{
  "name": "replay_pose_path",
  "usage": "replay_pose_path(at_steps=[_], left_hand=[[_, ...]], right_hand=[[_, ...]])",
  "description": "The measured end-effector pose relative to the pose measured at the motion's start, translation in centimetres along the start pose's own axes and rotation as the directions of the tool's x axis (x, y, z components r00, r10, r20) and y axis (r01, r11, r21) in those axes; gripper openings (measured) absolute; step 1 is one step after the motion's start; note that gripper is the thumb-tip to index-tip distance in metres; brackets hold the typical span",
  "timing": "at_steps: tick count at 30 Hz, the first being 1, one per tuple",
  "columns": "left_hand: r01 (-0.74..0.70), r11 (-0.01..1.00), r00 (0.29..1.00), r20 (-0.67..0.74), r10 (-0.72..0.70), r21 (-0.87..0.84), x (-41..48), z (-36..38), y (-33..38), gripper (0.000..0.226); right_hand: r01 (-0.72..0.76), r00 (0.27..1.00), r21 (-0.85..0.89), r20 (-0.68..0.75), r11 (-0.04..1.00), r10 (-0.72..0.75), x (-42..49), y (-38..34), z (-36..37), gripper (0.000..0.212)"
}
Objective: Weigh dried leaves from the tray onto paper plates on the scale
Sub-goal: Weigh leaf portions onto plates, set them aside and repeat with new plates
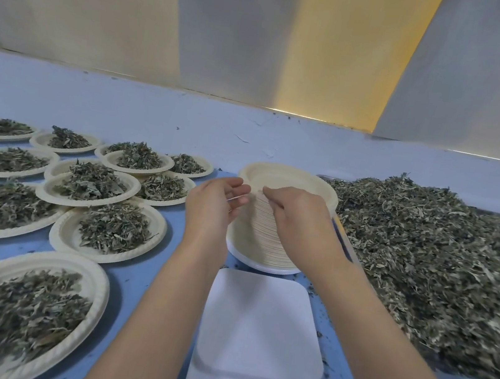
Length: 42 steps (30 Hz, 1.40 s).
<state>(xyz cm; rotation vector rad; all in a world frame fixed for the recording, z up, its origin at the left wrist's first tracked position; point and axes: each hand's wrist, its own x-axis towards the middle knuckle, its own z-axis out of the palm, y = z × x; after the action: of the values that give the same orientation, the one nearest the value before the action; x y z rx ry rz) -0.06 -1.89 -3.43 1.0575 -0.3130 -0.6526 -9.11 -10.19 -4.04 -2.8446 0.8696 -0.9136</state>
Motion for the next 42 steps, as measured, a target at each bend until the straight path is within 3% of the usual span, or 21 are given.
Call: replay_pose_path(at_steps=[6, 13, 26, 34, 42], left_hand=[[0.022, 1.000, 0.999, -0.026, -0.022, -0.006, 0.2, -0.3, 0.1, 0.023], [0.075, 0.997, 0.997, -0.015, -0.075, 0.009, 0.4, -0.4, -0.4, 0.021], [0.110, 0.994, 0.994, -0.020, -0.111, -0.009, 0.7, -0.6, -0.6, 0.021], [0.112, 0.994, 0.994, -0.015, -0.112, -0.016, 0.8, -0.5, -0.8, 0.021], [0.033, 0.999, 0.999, 0.000, -0.033, 0.035, 0.9, -0.3, -1.1, 0.019]], right_hand=[[-0.005, 0.999, 0.010, -0.054, 1.000, 0.005, 0.0, -0.1, 0.5, 0.029], [-0.051, 0.998, 0.248, -0.026, 0.967, 0.059, 0.1, 0.1, -0.9, 0.027], [-0.040, 0.999, 0.194, -0.012, 0.980, 0.043, 0.2, -0.1, -1.0, 0.027], [-0.034, 0.992, 0.108, -0.116, 0.994, 0.047, 0.2, -0.3, 0.1, 0.032], [-0.064, 0.993, 0.249, -0.080, 0.966, 0.086, 0.2, -0.2, -0.6, 0.026]])
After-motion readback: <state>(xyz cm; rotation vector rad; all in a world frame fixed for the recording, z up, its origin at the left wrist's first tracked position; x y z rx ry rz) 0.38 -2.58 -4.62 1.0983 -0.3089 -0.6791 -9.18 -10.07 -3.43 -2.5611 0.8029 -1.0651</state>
